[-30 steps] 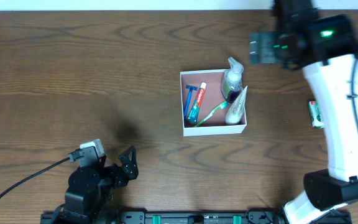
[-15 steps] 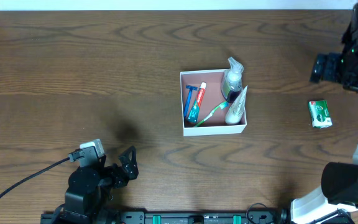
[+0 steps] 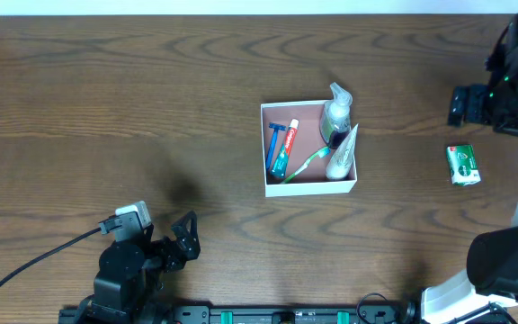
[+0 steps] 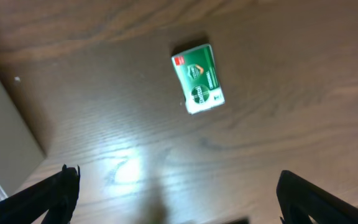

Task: Pack container
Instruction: 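Raise the right gripper and move it over the green Dettol soap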

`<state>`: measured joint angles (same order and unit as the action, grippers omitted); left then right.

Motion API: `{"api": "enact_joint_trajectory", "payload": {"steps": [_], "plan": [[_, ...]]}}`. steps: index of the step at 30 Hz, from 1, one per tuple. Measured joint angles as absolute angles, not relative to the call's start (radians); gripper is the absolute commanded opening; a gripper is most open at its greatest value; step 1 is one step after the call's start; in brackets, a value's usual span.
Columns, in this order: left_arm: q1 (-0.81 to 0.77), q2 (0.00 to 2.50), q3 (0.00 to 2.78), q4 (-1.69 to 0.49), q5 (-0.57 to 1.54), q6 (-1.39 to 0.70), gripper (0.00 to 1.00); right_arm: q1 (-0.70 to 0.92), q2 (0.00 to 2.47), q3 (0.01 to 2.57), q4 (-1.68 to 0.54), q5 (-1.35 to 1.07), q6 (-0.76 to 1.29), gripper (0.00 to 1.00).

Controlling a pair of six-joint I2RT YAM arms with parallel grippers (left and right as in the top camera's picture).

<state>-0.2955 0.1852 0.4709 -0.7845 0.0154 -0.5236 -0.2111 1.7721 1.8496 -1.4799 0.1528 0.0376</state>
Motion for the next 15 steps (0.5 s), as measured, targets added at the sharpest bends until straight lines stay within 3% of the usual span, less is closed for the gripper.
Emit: {"api": "enact_joint_trajectory", "payload": {"steps": [3,6,15], "plan": [[-0.295,0.185,0.471,-0.785,0.015,-0.524,0.98,-0.211,1.773,1.747,-1.387,0.151,-0.040,0.85],[-0.295,0.185,0.471,-0.785,0.015,-0.524,0.98,-0.211,1.774,1.658,-1.292,0.149,-0.122,0.99],[-0.295,0.185,0.471,-0.785,0.016,-0.524,0.98,-0.255,1.774,1.518,-1.049,0.147,-0.255,0.99]]}}
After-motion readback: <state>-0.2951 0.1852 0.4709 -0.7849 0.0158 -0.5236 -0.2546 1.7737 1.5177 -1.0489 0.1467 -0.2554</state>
